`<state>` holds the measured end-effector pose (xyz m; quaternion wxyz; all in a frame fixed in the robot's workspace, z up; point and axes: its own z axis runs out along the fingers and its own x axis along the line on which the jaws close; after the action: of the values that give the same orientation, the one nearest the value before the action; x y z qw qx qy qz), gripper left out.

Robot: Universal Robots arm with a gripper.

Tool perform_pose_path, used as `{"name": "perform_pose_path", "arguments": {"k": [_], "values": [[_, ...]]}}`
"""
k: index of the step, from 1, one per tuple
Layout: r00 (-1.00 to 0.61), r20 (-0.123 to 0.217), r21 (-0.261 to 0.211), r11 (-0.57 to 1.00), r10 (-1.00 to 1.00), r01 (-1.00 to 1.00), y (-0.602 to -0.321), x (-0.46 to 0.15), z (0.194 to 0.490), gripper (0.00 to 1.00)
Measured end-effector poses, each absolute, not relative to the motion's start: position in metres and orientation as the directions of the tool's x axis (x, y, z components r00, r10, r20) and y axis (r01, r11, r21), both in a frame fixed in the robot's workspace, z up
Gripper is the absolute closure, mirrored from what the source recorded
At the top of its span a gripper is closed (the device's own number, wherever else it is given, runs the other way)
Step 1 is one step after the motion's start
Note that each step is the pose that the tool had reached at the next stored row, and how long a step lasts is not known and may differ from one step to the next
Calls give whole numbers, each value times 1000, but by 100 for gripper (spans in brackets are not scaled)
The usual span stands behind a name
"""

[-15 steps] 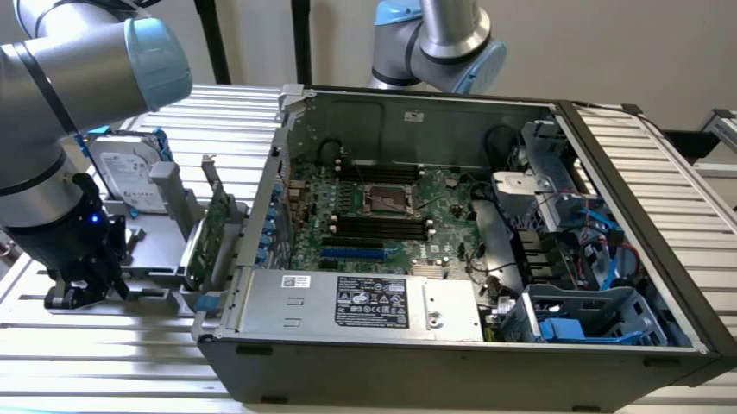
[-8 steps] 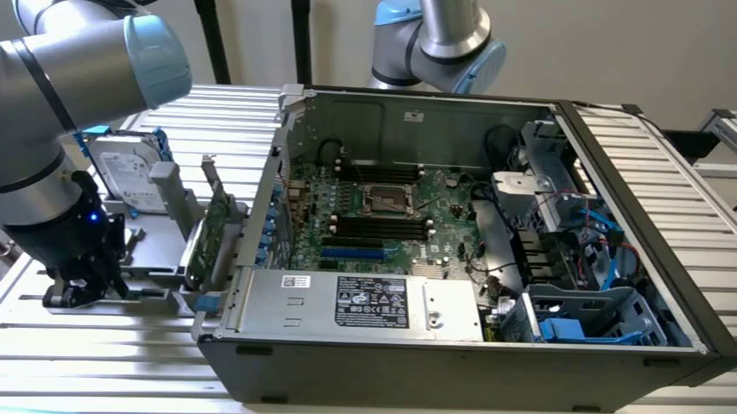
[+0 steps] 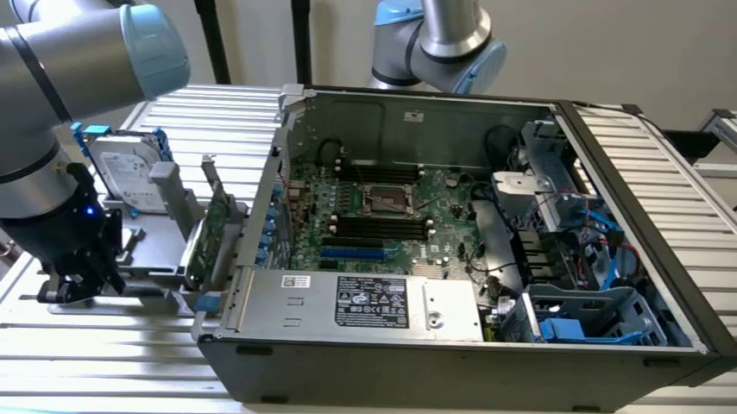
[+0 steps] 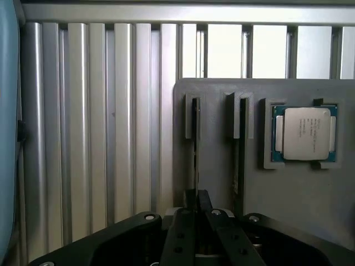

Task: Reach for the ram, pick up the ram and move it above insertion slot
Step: 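Pick up the ram and move it above insertion slot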

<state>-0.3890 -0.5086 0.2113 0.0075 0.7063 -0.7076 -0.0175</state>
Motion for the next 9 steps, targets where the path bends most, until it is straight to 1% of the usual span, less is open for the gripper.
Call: {"name": "perform_pose_path", "arguments": {"k": [4, 9], "values": [[-2, -14, 36, 2, -1000, -999, -509, -388, 220, 87], [-2, -14, 37, 2, -1000, -999, -509, -387, 239, 87]]}}
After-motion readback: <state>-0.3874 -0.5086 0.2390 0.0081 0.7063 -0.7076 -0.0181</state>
